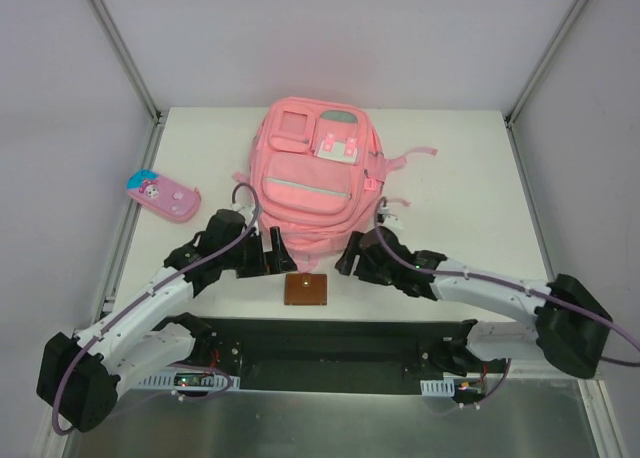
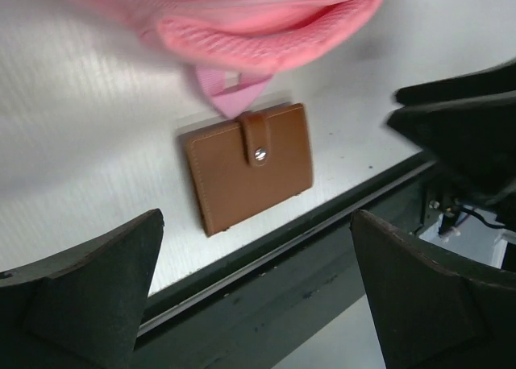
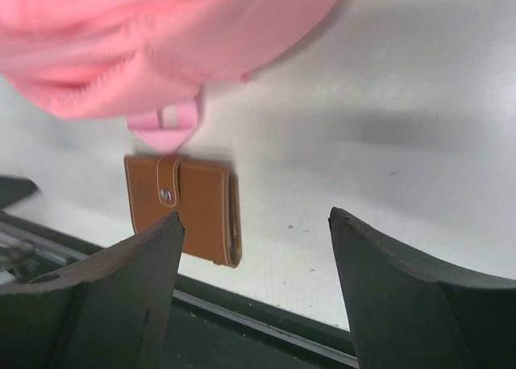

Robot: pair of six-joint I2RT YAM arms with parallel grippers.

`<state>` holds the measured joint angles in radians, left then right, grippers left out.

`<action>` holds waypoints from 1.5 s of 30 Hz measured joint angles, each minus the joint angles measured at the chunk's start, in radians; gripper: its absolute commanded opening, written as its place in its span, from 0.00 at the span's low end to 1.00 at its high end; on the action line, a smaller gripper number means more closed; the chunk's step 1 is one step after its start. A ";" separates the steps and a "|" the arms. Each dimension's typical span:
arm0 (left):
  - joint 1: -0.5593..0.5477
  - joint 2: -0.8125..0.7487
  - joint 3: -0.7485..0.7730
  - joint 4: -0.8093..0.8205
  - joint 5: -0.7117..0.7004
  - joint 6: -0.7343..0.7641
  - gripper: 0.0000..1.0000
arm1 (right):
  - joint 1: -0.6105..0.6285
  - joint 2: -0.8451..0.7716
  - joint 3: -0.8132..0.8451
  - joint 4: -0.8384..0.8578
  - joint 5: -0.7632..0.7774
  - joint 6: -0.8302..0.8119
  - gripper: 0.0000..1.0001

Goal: Pack the student bag
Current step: Adjust the student bag at the center of the board.

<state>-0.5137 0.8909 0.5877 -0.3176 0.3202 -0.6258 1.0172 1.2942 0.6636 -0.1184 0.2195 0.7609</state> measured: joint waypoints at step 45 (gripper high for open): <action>-0.369 0.997 0.508 0.455 0.120 -0.243 0.38 | -0.728 -0.558 -0.033 -0.287 -0.089 -0.304 0.89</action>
<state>-0.8822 1.8877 1.0958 0.1379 0.4400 -0.8688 0.2890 0.7364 0.6304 -0.4053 0.1310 0.4572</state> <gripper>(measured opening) 0.307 0.886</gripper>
